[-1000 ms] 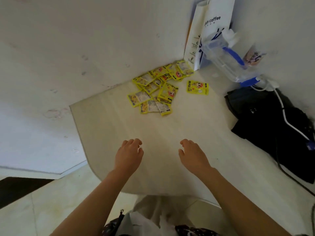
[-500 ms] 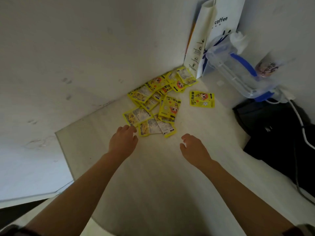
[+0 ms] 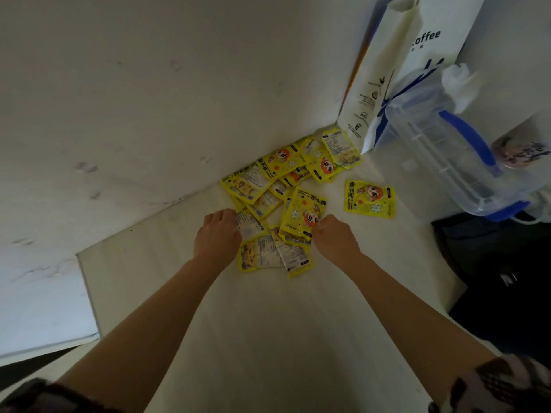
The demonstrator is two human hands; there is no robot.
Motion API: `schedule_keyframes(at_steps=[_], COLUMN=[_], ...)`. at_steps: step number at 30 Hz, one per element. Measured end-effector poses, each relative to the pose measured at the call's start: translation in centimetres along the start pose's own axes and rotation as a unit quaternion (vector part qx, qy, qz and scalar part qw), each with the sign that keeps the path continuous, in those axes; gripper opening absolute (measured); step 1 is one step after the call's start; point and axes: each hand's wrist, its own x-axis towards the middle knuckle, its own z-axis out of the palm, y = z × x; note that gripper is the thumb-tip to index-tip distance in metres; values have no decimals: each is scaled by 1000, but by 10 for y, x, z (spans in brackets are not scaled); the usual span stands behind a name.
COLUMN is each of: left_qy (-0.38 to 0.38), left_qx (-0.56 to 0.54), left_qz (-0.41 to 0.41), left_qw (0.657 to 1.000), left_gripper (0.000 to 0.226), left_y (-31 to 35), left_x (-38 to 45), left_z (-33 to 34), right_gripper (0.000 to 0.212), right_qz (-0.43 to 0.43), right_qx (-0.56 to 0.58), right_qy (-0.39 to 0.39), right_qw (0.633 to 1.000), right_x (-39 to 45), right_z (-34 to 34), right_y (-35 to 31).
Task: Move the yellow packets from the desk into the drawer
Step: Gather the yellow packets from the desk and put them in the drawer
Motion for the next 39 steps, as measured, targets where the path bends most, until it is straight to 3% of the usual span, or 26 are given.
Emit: schedule_keyframes(at_steps=[5,12,19,28,32,36,39], left_qy=[-11,-3,-15,22,79,87,81], left_qx=[11,57,-41,-187,-260,-327,-319], left_qz=[-8,-21,-84,-179,-147,-131,-111], left_qw=[1000,998,996,966,951,932,938], left_gripper=[46,65,72,43,35,40,42], left_y=[-1,-7,-24,-32,-17,6,22], left_x=[11,12,2,-3,11,34,50], left_z=[4,5,3,-22,-41,-53,-52], right_gripper=[53,84,108,51,42,34,35], right_qz=[37,83,115,76,57,45,42], right_qx=[33,-5,107,180,183,187,203], right_qy=[29,69,33,48,25,-2,-2], right_qw=[998,994,987,980,981,981,978], right_x=[24,38,49,25,6,-5,-4], right_z=[8,22,17,-1,4,13,14], right_y=[-17,-37,-31,1,7,6,1])
